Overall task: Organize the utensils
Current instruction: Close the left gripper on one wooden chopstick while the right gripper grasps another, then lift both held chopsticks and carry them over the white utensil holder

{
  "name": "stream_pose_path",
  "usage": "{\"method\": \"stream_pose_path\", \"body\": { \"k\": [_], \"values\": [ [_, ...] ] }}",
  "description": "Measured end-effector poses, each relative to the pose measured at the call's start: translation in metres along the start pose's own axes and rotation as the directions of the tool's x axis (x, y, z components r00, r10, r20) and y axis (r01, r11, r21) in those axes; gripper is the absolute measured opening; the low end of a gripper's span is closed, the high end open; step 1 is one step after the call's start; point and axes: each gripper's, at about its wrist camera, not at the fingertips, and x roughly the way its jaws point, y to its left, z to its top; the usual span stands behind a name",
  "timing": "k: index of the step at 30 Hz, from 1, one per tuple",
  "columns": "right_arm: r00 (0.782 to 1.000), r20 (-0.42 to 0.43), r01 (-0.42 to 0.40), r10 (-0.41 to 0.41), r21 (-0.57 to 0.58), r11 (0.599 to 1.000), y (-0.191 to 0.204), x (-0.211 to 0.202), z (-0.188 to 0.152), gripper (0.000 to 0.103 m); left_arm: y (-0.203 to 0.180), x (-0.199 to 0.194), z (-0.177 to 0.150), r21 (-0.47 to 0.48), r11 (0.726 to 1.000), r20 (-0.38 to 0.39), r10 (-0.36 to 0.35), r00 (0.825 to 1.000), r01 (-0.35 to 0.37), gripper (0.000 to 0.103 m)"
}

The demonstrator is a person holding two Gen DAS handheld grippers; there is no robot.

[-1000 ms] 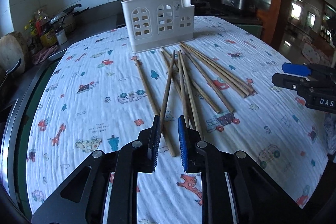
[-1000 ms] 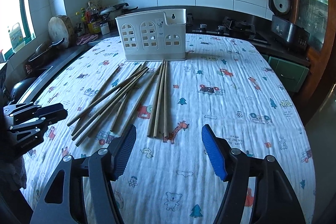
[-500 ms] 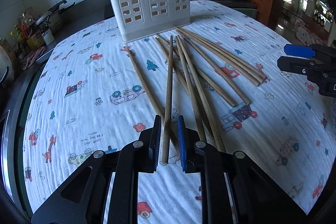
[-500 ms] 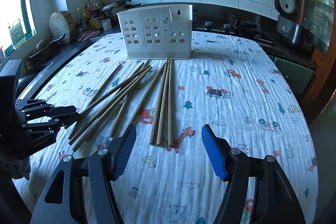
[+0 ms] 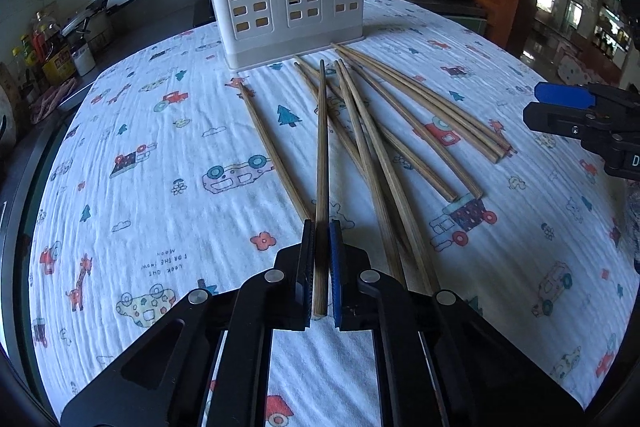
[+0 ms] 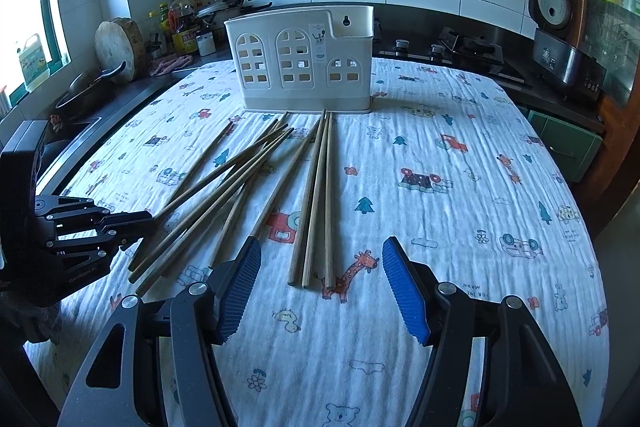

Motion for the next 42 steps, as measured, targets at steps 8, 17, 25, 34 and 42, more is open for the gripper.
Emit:
{"method": "stream_pose_path", "body": {
  "k": [8, 17, 25, 34, 42],
  "values": [
    [0.999, -0.028, -0.021, 0.021, 0.008, 1.000, -0.005, 0.013, -0.001, 0.047, 0.007, -0.018, 0.006, -0.040, 0.999, 0.057, -0.008, 0.998, 0.010, 0.006],
    [0.996, -0.085, -0.031, 0.032, 0.009, 0.999, -0.009, 0.040, 0.002, 0.024, 0.012, -0.045, 0.020, -0.073, 0.997, 0.148, -0.010, 0.989, 0.021, 0.006],
    [0.991, -0.130, -0.020, 0.018, -0.016, 1.000, -0.007, 0.057, 0.004, 0.006, 0.017, -0.051, 0.029, -0.090, 0.995, 0.180, -0.017, 0.983, 0.034, 0.006],
    [0.990, -0.139, 0.015, -0.026, -0.083, 0.996, 0.002, 0.065, 0.005, 0.007, 0.016, -0.058, 0.041, -0.096, 0.995, 0.217, -0.019, 0.976, 0.040, 0.006],
    [0.996, -0.088, 0.027, -0.030, -0.039, 0.999, -0.006, 0.049, 0.009, 0.007, 0.017, -0.066, 0.053, -0.100, 0.994, 0.234, -0.010, 0.972, 0.034, 0.006]
  ]
}}
